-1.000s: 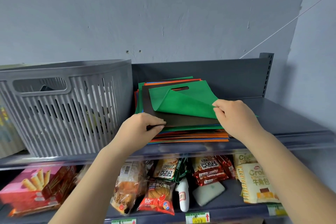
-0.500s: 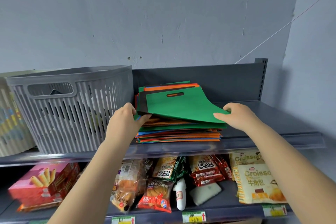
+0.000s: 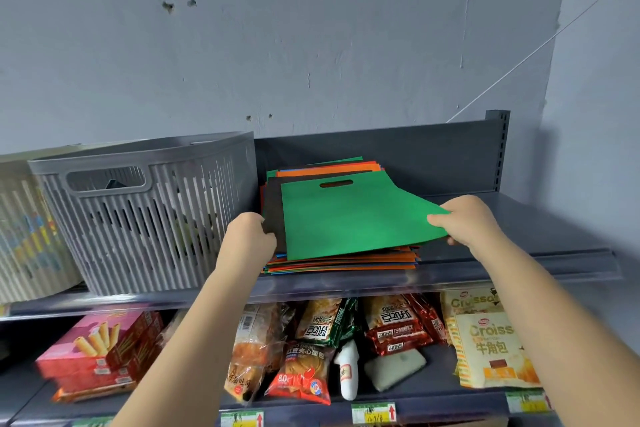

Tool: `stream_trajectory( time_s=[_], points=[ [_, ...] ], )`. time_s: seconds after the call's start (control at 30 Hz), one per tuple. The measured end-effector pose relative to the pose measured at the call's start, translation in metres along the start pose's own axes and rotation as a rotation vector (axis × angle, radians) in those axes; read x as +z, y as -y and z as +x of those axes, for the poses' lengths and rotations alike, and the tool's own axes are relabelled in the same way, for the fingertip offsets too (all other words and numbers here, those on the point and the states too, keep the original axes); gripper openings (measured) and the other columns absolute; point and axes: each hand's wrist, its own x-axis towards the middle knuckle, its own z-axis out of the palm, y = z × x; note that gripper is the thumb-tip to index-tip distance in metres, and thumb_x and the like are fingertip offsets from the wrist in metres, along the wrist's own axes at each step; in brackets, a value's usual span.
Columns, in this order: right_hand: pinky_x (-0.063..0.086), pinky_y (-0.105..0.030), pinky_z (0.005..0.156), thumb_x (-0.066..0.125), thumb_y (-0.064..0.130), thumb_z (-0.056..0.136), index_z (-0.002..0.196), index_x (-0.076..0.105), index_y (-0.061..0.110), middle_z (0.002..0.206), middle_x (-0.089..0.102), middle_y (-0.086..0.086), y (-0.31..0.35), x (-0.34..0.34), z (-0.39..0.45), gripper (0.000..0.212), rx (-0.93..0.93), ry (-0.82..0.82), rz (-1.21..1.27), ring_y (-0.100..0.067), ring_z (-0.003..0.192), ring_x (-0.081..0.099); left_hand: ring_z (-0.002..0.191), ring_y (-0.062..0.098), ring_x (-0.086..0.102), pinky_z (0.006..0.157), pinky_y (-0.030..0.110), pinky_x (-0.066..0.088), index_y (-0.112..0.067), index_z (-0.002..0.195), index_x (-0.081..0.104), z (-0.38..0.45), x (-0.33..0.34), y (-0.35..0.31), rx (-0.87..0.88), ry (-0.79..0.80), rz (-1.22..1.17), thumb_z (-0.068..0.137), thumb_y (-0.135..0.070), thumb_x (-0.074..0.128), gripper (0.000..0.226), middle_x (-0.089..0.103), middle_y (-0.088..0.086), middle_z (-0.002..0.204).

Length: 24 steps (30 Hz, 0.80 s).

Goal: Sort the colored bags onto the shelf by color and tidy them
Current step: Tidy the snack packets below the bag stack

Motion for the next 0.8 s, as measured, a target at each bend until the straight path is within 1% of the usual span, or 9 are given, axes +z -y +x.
stream_trajectory(
  time_s=[0.07,0.17,0.3,0.37,0.47,0.57,0.63,0.73,0.8],
  points=[
    [0.044,-0.026,0.050,0.057,0.005,0.088,0.092,0.069,0.000,0.085,0.066,-0.013,-0.004,-0.001,-0.006,0.014,-0.066,-0.085,0.068,-0.021,0.062,0.059,0.069,0.032,0.057,0.057,0.028,0.035,0.007,0.095,0.062,-0.009,-0.002,0.005,0.076,-0.094,-0.008,0.091,0.001,0.048,0.017,0.061,0.020,0.078],
    [0.051,-0.041,0.072,0.054,0.001,0.089,0.097,0.070,0.002,0.091,0.068,-0.013,-0.013,0.001,-0.023,0.018,-0.098,-0.202,0.252,-0.032,0.086,0.063,0.080,0.028,0.059,0.067,0.028,0.042,0.001,0.108,0.066,-0.025,-0.006,0.016,0.115,-0.234,-0.129,0.093,0.002,0.046,0.025,0.065,0.012,0.089],
    [0.051,-0.046,0.089,0.054,-0.001,0.090,0.118,0.065,0.009,0.108,0.068,-0.007,-0.033,0.010,-0.044,0.031,0.020,-0.164,0.647,-0.028,0.102,0.062,0.099,0.021,0.060,0.088,0.031,0.049,-0.006,0.128,0.057,-0.051,-0.009,0.030,0.010,-0.337,-0.476,0.095,-0.002,0.049,0.035,0.064,0.005,0.116],
    [0.053,-0.041,0.084,0.051,-0.003,0.092,0.122,0.061,0.009,0.112,0.066,-0.008,-0.038,0.010,-0.059,0.034,0.057,-0.136,0.893,-0.026,0.103,0.062,0.097,0.016,0.062,0.086,0.030,0.052,-0.011,0.130,0.056,-0.063,-0.008,0.036,-0.078,-0.349,-0.719,0.094,-0.003,0.051,0.037,0.063,0.001,0.115],
    [0.054,-0.018,0.070,0.046,-0.011,0.092,0.125,0.058,0.010,0.114,0.062,-0.001,-0.045,0.010,-0.090,0.041,0.144,-0.056,1.189,-0.012,0.094,0.061,0.101,0.017,0.063,0.083,0.034,0.056,-0.019,0.128,0.057,-0.080,-0.003,0.048,-0.160,-0.333,-1.027,0.094,-0.004,0.052,0.037,0.066,-0.002,0.109],
    [0.053,-0.026,0.085,0.045,-0.009,0.093,0.112,0.065,0.012,0.117,0.062,0.001,-0.057,0.012,-0.110,0.035,0.146,-0.056,1.364,-0.017,0.096,0.066,0.096,0.015,0.064,0.070,0.024,0.058,-0.021,0.125,0.058,-0.091,0.001,0.056,-0.182,-0.306,-1.199,0.095,-0.005,0.050,0.035,0.066,-0.004,0.109],
    [0.058,-0.026,0.068,0.043,-0.004,0.093,0.092,0.074,0.020,0.105,0.070,-0.003,-0.067,0.016,-0.123,0.039,0.133,-0.121,1.415,-0.016,0.083,0.071,0.085,0.007,0.063,0.058,0.015,0.054,-0.021,0.122,0.059,-0.097,0.004,0.062,-0.192,-0.287,-1.283,0.095,-0.004,0.049,0.033,0.067,-0.006,0.104],
    [0.056,-0.024,0.057,0.070,0.011,0.061,0.078,0.079,0.027,0.091,0.074,-0.002,-0.069,0.013,-0.151,0.025,0.115,-0.108,1.441,-0.015,0.079,0.072,0.071,0.001,0.061,0.053,0.013,0.050,-0.023,0.118,0.061,-0.102,0.013,0.070,-0.177,-0.229,-1.350,0.096,-0.005,0.049,0.031,0.070,-0.010,0.095],
    [0.055,-0.021,0.056,0.070,0.022,0.036,0.074,0.079,0.028,0.086,0.075,0.000,-0.067,0.014,-0.170,0.039,0.075,-0.150,1.442,-0.013,0.077,0.072,0.073,0.003,0.063,0.055,0.013,0.051,-0.021,0.119,0.061,-0.106,0.019,0.075,-0.159,-0.168,-1.393,0.096,-0.005,0.048,0.031,0.072,-0.009,0.094]
  ],
)
